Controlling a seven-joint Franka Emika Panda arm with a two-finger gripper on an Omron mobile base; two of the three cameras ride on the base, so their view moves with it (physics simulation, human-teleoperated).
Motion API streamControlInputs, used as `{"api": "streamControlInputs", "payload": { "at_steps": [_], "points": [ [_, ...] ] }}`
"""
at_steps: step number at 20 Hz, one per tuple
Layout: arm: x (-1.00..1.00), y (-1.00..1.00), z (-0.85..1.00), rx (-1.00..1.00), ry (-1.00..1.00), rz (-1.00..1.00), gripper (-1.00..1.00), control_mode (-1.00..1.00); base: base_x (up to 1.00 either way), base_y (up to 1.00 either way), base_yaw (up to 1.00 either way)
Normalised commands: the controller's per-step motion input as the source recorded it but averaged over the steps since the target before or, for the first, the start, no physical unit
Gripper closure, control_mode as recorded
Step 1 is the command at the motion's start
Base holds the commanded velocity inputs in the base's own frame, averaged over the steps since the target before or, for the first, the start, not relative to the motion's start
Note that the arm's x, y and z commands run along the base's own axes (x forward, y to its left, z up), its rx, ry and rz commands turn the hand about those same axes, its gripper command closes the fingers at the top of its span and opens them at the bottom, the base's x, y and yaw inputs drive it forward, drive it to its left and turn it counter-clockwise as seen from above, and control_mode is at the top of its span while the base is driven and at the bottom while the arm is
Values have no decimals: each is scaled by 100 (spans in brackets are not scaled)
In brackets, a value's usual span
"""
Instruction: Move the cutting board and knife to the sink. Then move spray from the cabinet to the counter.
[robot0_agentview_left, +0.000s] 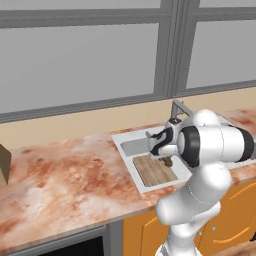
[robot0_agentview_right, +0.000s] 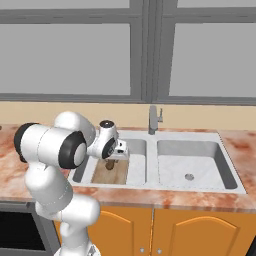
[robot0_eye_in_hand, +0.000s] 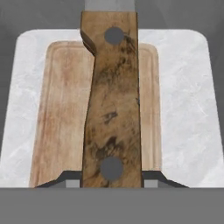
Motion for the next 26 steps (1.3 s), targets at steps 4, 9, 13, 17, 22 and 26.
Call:
{"api": "streamControlInputs", "payload": {
  "at_steps": [4,9,13,17,22,26],
  "points": [
    [8,6,-31,5,0,4,100,-100,0,0,0],
    [0,2,-32,5,0,3,100,-100,0,0,0],
    [0,2,-34,4,3,2,100,-100,0,0,0],
    [-1,0,-35,4,8,0,100,-100,0,0,0],
    [-7,0,-33,3,12,0,100,-100,0,0,0],
    [-18,0,-27,5,4,0,100,-100,0,0,0]
  ]
}}
